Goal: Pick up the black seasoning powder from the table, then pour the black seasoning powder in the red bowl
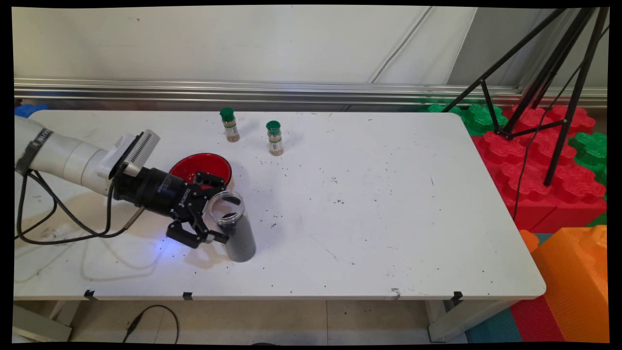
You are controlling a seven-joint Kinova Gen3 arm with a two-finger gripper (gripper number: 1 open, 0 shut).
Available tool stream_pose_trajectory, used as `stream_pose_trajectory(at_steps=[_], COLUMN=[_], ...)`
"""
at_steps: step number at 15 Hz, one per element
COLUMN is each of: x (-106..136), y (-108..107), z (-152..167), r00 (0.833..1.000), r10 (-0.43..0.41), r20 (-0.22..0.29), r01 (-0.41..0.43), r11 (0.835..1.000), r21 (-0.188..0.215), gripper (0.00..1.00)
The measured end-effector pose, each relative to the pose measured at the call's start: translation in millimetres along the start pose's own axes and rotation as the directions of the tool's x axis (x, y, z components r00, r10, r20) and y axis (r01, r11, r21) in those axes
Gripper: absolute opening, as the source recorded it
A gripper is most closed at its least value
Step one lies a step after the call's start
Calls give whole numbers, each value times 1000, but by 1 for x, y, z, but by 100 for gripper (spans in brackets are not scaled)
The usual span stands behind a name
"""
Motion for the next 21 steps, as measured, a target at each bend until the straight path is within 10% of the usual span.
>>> stream_pose_trajectory(at_steps=[6,7,21], x=[-4,-5,10], y=[-1,-1,-13], z=[8,9,2], r00=[1000,1000,998], r10=[10,12,-46], r20=[-6,-6,-44], r01=[-10,-12,46], r11=[1000,1000,999], r21=[-13,-16,5], gripper=[100,0,0])
